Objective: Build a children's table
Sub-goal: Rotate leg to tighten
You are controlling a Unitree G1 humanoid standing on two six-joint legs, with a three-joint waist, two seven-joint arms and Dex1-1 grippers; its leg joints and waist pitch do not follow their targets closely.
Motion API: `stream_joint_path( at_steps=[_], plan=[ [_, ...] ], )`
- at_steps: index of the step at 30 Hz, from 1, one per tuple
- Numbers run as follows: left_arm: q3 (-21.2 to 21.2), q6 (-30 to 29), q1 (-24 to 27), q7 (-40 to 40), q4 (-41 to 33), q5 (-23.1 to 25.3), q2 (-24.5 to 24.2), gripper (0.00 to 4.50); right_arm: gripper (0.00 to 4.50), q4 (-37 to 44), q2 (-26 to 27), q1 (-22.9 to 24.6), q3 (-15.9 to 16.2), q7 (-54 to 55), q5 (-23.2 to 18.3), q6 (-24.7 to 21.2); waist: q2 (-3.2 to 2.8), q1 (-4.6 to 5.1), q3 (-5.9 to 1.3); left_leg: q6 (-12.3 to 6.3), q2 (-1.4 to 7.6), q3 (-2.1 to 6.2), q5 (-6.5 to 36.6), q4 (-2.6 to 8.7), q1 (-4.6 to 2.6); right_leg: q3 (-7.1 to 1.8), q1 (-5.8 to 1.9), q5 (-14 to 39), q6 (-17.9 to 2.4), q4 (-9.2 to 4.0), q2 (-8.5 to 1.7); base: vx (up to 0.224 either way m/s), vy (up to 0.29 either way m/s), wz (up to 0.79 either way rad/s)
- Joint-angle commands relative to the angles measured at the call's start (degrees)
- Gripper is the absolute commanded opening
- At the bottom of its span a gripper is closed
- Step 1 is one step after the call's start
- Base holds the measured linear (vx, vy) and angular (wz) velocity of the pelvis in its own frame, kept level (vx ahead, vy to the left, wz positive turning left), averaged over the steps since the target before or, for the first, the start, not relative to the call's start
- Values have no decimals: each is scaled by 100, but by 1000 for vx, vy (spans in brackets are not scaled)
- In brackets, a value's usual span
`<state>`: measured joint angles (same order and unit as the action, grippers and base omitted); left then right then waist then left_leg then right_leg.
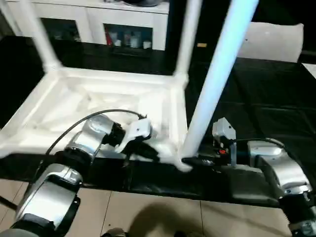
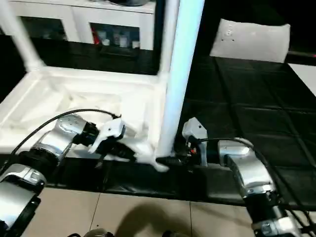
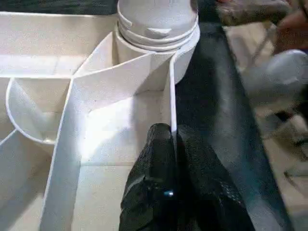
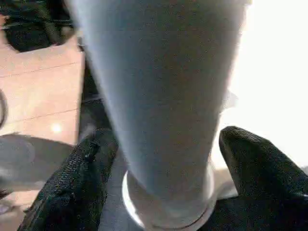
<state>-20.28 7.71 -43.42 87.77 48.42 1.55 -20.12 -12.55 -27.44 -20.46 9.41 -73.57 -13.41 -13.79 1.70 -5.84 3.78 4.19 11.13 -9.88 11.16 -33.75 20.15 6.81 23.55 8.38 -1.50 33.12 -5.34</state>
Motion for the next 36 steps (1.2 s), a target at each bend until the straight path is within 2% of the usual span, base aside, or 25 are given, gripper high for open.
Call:
stream_joint_path(
  at_steps=[1, 3, 8, 15, 23, 25, 26, 28, 29, 30, 31, 32, 33, 34, 35, 36],
  plan=[
    [-152, 146, -200, 294, -66, -28, 68, 0, 331, -63, -65, -68, 19, -127, -48, 61, 26, 27, -387, -408, 274, 10, 1011, 400, -30, -358, -346, 1787, -1111, -361, -401, 0, 0, 0],
    [-269, 227, -229, 428, -48, -15, -1, 0, 304, -132, -105, -143, 84, -328, -71, 89, 41, 5, -396, -390, 273, 18, 1016, 401, -30, -353, -354, 1782, -1111, -347, -401, 0, 0, 0],
    [-450, 288, -229, 473, -84, -71, -82, 0, 269, -158, -124, -202, 144, -534, -144, 76, 67, -11, -400, -375, 271, 12, 935, 396, -22, -355, -355, 1761, -1080, -339, -399, 0, 0, 0],
    [-684, 377, -238, 473, -86, -205, -156, 0, 211, -217, -125, -223, 241, -790, -204, 57, 62, -37, -415, -368, 272, 12, 856, 387, -21, -355, -360, 1656, -1098, -315, -401, 0, 0, 0],
    [-734, 415, -245, 473, -47, -187, -195, 0, 200, -125, -88, -151, 301, -828, -224, -8, 71, -40, -423, -343, 263, 10, 820, 381, -16, -351, -367, 1690, -1051, -313, -395, 0, 0, 0],
    [-623, 404, -253, 453, 10, -97, -159, 0, 199, -62, -46, -107, 294, -784, -268, -93, 84, -37, -421, -348, 262, 8, 802, 380, -16, -351, -369, 1687, -1047, -312, -394, 0, 0, 0],
    [-548, 300, -276, 246, 70, -53, -107, 0, 199, -34, 70, -79, 231, -556, -285, -173, 57, -40, -416, -348, 262, 10, 801, 382, -21, -351, -364, 1708, -1038, -318, -394, 0, 0, 0],
    [-500, 222, -294, 91, 112, -25, -69, 0, 199, -17, 155, -61, 185, -388, -295, -227, 74, -29, -404, -322, 249, 9, 858, 387, -21, -345, -364, 1841, -986, -348, -389, 0, 0, 0],
    [-442, 117, -336, -199, 191, -14, -4, 0, 199, -48, 311, -63, 129, 2, -197, -236, 50, -17, -388, -277, 246, 12, 963, 399, -22, -347, -348, 2064, -913, -379, -398, 0, 0, 0],
    [-390, 15, -364, -371, 236, -40, 51, 0, 199, -63, 422, -68, 95, 272, -130, -255, 57, -14, -381, -242, 244, 17, 1036, 401, -39, -341, -338, 2207, -866, -402, -399, 0, 0, 0],
    [-285, -190, -419, -716, 327, -93, 161, 0, 199, -91, 646, -78, 25, 816, 4, -294, 54, 14, -348, -162, 232, 20, 1167, 410, -43, -337, -311, 2533, -760, -434, -391, 0, 0, 0],
    [-198, -314, -451, -952, 377, -143, 257, 0, 199, -64, 815, -73, -21, 1158, 45, -402, 49, 49, -332, -69, 202, 46, 1313, 419, -59, -302, -317, 2985, -602, -502, -401, 0, 0, 0],
    [-49, -568, -501, -1393, 448, -202, 458, 0, 199, 19, 1085, -39, -77, 1623, 72, -586, 57, 57, -348, -39, 197, 58, 1328, 417, -71, -293, -323, 3113, -533, -525, -416, 0, 0, 0],
    [-31, -597, -507, -1450, 456, -206, 485, 0, 198, 28, 1117, -35, -83, 1678, 76, -606, 54, 104, -347, -3, 205, 70, 1310, 424, -63, -296, -315, 3092, -514, -521, -409, 0, 0, 0],
    [110, -815, -549, -1940, 510, -234, 705, 0, 198, 76, 1378, -21, -124, 2117, 119, -809, 69, 165, -329, -5, 204, 83, 1335, 436, -18, -289, -336, 3067, -487, -520, -396, 0, 0, 0],
    [130, -836, -552, -1998, 516, -235, 731, 0, 198, 82, 1410, -21, -129, 2173, 123, -840, 58, 175, -327, -8, 206, 95, 1363, 442, -11, -275, -340, 3097, -478, -524, -397, 0, 0, 0]
  ],
)
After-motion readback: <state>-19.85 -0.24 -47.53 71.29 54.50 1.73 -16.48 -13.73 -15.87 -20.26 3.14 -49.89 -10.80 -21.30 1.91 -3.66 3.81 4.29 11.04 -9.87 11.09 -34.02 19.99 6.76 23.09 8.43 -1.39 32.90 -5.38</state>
